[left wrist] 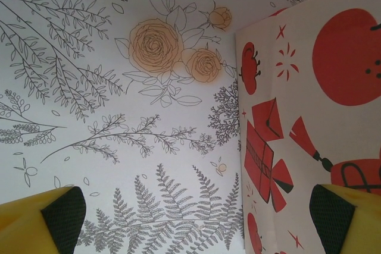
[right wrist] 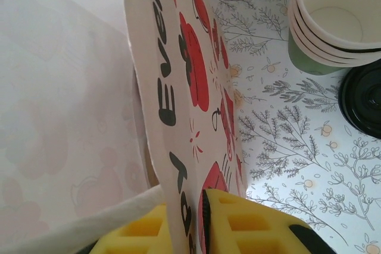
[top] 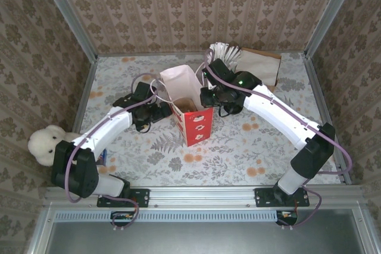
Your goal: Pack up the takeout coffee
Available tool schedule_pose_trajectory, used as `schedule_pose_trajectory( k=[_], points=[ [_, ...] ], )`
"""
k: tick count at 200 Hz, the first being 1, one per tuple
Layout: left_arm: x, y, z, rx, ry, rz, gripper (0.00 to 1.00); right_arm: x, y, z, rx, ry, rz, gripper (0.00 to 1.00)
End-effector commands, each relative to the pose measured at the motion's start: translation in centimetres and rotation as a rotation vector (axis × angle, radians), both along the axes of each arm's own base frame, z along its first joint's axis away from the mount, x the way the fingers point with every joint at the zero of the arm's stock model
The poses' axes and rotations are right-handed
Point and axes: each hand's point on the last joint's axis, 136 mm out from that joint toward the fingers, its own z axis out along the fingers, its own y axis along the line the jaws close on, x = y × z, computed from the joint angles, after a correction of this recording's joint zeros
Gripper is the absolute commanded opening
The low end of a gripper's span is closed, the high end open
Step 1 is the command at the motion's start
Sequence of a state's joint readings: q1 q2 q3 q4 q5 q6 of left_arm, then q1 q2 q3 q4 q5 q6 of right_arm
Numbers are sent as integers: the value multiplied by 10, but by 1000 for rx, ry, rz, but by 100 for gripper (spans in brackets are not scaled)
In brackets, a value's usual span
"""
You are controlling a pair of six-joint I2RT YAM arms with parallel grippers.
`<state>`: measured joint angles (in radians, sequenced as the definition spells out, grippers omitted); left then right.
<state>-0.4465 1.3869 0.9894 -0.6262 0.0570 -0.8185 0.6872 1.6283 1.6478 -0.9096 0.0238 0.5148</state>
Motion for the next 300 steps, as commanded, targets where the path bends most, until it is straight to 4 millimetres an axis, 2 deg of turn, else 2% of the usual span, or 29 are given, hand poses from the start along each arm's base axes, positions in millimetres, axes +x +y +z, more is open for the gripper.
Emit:
schedule_pose_trajectory(
  k=[1,12,48,59,81,116,123,124,130,140,155,179,203,218,222,244,265,273,300],
  points=[
    [8,-5,14,-4,-44,-33,100,-8,-13,6,-15,-3,-31,21],
    [9,-11,23,-29,-73,-73,100,-8,-14,9,-9,-14,-33,24],
    [11,-27,61,-110,-194,-175,100,-8,-18,24,1,-69,-9,43],
    [10,-24,68,-105,-207,-173,100,-9,-20,28,-1,-82,1,49],
    [8,-12,76,-94,-224,-153,100,-11,-24,41,1,-137,48,67],
    [5,12,86,-31,-263,-109,100,-16,-29,71,41,-255,101,83],
    [5,15,89,-30,-277,-97,100,-14,-28,69,49,-261,106,86],
    [5,16,90,-31,-278,-95,100,-16,-29,74,58,-274,105,86],
    [5,17,93,-40,-295,-88,100,-18,-32,81,80,-293,104,86],
    [6,15,101,-70,-328,-92,100,-16,-34,81,101,-296,95,86],
    [7,7,116,-124,-392,-124,100,-13,-36,73,116,-274,79,86],
    [8,8,137,-168,-471,-109,100,-8,-34,54,118,-236,96,85],
    [9,2,164,-212,-543,-164,100,-10,-17,45,191,-206,171,83],
    [8,-3,179,-186,-593,-258,100,-16,-4,50,248,-201,240,82],
    [9,-3,182,-172,-602,-279,100,-14,2,40,248,-172,254,82],
    [12,-5,198,-87,-667,-402,100,-16,14,32,267,-147,327,82],
    [23,-9,209,-14,-729,-495,100,-13,19,28,258,-150,363,81],
    [25,-17,214,-20,-748,-558,100,-13,21,29,260,-158,383,81],
    [33,-46,204,-41,-705,-794,100,-8,16,26,231,-170,382,81]
  ],
)
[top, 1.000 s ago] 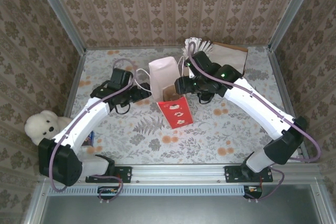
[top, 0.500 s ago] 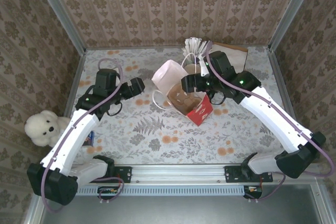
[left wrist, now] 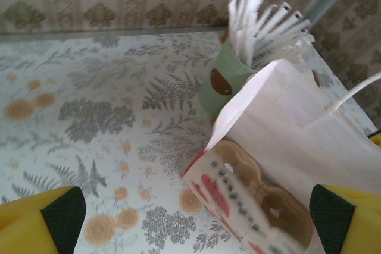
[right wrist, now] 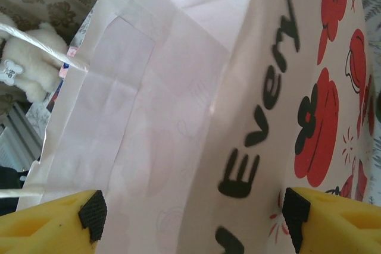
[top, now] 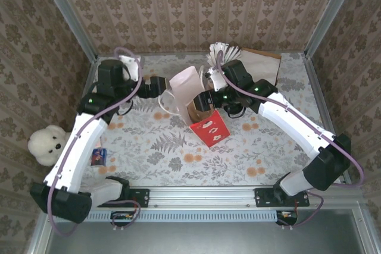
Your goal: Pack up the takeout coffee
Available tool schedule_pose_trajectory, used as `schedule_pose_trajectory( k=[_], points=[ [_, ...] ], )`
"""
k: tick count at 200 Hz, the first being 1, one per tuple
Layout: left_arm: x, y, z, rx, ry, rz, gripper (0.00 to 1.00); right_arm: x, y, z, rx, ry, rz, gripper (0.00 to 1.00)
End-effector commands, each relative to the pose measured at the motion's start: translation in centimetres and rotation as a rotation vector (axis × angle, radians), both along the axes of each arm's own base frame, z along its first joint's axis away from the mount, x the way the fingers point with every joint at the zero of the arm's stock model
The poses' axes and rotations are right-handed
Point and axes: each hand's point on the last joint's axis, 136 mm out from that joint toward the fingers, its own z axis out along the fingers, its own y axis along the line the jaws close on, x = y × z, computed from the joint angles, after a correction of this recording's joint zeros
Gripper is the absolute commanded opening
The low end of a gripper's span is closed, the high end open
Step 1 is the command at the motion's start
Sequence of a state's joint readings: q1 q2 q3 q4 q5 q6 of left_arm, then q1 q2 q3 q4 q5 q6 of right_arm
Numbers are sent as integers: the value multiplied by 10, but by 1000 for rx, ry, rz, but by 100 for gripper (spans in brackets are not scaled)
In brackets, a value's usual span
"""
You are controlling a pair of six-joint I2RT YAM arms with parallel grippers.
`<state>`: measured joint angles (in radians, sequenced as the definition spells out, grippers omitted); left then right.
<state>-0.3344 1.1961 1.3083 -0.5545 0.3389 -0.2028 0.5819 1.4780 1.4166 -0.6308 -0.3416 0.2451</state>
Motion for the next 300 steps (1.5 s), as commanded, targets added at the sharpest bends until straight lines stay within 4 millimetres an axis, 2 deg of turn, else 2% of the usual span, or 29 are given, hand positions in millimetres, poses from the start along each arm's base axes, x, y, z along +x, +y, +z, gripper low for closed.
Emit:
schedule_pose_trajectory(
  k=[1,33,63,80,96,123,130,154,197,215,227,253,278,292,294,300],
  points=[
    [3,-25,-10,102,-25,-238,100,4,2,9,6,-47,39,81],
    [22,-44,-19,176,-26,-374,100,11,-17,6,-42,-54,-52,82],
    [34,-67,-33,224,-28,-500,98,6,-17,6,-21,-52,-50,82],
    [45,-80,-43,250,-3,-533,92,5,-16,5,-11,-49,-49,81],
    [55,-86,-52,274,26,-549,80,5,-17,6,-13,-50,-56,81],
    [67,-86,-55,292,38,-515,41,2,-26,9,-31,-71,-74,82],
    [68,-85,-54,292,34,-507,36,-3,-31,22,-19,-104,-75,83],
    [66,-80,-48,277,10,-480,23,-8,-43,25,-34,-126,-77,84],
    [47,-65,-39,233,35,-457,0,-4,-64,45,-21,-182,-129,86],
    [42,-58,-40,233,67,-438,0,-3,-72,48,-33,-196,-151,89],
    [40,-54,-43,241,87,-429,0,-4,-75,45,-48,-199,-144,97],
    [36,-56,-42,209,124,-436,0,-10,-64,34,-18,-132,-90,100],
    [31,-68,-39,142,128,-472,0,1,-61,15,-49,-20,-134,100],
    [31,-71,-39,128,137,-477,0,-2,-57,10,-51,11,-109,100],
    [31,-71,-40,127,139,-477,0,1,-55,1,-62,35,-105,100],
    [32,-71,-41,126,144,-475,0,1,-53,-6,-70,63,-92,100]
  ],
)
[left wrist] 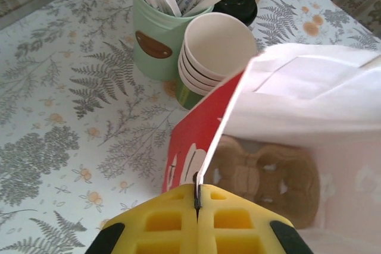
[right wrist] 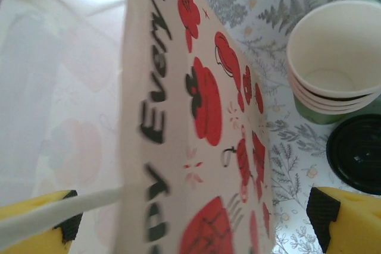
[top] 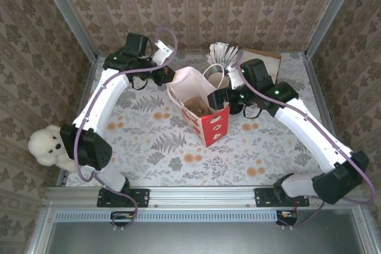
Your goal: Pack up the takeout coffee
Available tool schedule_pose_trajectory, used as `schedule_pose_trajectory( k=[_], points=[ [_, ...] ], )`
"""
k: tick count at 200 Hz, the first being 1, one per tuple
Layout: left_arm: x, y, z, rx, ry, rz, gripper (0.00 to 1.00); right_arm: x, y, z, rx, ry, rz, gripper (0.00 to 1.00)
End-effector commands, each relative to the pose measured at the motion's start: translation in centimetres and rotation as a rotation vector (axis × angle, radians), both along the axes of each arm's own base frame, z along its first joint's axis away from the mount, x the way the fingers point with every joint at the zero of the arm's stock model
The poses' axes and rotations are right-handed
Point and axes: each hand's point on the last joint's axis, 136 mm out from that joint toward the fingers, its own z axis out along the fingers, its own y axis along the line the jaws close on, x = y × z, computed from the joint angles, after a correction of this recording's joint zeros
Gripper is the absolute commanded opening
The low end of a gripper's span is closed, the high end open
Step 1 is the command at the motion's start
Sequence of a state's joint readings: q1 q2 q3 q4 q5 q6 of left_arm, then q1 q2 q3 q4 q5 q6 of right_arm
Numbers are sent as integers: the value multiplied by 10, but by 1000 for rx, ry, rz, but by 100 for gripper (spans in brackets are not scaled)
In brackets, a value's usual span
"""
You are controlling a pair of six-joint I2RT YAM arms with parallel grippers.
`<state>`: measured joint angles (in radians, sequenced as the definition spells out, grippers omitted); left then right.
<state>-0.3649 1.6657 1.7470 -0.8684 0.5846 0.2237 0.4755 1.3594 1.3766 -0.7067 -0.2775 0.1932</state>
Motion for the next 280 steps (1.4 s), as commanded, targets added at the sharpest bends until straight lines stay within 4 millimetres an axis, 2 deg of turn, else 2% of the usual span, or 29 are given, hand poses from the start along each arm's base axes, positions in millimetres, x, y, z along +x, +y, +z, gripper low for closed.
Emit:
schedule_pose_trajectory(
  k=[1,28,51,79,98,102,122,159,180,211,251,255,270,280],
  points=[
    [-5,-5,-3,-40,63,-7,0,-3,7,-20,-5,125,24,100],
    [-1,-3,-6,-24,89,2,0,-6,10,-42,-61,210,65,100],
    [2,1,-8,2,109,18,0,6,-5,-50,-150,200,-4,100],
    [6,7,-8,21,114,49,0,6,-14,-24,-129,112,-10,100],
    [12,12,-9,21,122,93,3,4,-25,-6,-126,30,-19,100],
    [13,12,-9,17,126,93,3,-1,-28,7,-109,-15,-19,100],
    [15,14,-13,19,137,91,3,-6,-36,28,-69,-125,-30,100],
    [17,14,-21,36,154,58,3,12,-56,51,12,-228,-183,100],
    [18,8,-20,25,158,6,3,34,-86,45,-16,-213,-373,100],
    [29,4,-22,44,159,-27,5,58,-128,17,-35,-120,-575,100],
    [39,-10,-16,-1,189,-70,7,77,-160,-20,-113,-34,-706,100],
    [40,-10,-15,-5,189,-67,9,82,-162,-32,-127,-4,-715,100],
    [38,-13,-2,-34,196,-68,11,94,-162,-47,-86,33,-691,100],
    [31,-15,10,-62,188,-87,19,105,-156,-53,-2,43,-641,100]
  ],
)
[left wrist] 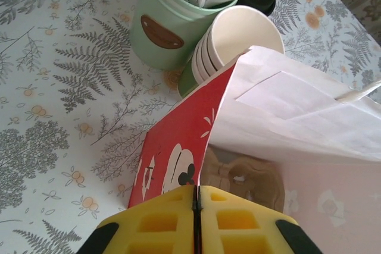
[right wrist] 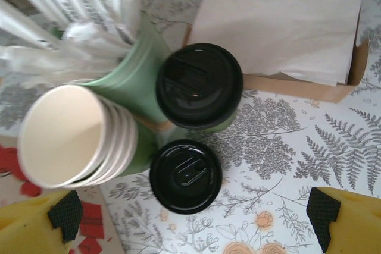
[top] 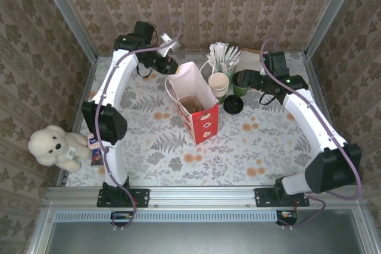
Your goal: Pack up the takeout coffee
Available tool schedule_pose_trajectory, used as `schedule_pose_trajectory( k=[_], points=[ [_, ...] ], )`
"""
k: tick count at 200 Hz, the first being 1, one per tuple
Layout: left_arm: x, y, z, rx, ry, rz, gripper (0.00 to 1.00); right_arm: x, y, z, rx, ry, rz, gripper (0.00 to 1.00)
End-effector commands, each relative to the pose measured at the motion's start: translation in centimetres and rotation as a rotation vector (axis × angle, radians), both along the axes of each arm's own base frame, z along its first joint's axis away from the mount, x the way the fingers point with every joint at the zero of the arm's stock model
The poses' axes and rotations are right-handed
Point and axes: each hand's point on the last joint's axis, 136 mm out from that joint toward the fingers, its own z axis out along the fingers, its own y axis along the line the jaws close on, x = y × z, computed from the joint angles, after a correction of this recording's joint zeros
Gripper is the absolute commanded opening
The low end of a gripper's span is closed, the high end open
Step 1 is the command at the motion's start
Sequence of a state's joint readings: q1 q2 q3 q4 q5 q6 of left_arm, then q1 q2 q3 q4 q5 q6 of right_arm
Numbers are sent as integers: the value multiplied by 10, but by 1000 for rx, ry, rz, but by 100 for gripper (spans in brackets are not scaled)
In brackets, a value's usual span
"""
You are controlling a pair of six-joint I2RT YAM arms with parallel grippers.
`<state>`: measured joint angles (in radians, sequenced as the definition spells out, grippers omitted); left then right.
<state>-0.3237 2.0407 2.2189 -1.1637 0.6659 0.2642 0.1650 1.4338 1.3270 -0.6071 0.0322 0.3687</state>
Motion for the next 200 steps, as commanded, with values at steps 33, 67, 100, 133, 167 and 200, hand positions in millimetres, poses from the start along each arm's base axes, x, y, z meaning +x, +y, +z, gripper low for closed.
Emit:
schedule_pose_trajectory(
  k=[33,67,100,133,167,200],
  points=[
    [-30,6,53,-92,-67,4,53,46,-1,-47,163,58,74,100],
    [-39,20,77,-151,-142,91,82,60,8,-77,139,166,166,100],
    [-34,46,87,-171,-232,270,100,73,5,-87,108,164,160,100],
    [-37,73,88,-144,-285,421,100,83,8,-93,118,173,170,100],
    [-43,86,86,-115,-302,479,100,91,12,-102,142,189,176,100],
    [-47,91,82,-103,-303,495,100,99,13,-104,148,190,171,99]
  ],
)
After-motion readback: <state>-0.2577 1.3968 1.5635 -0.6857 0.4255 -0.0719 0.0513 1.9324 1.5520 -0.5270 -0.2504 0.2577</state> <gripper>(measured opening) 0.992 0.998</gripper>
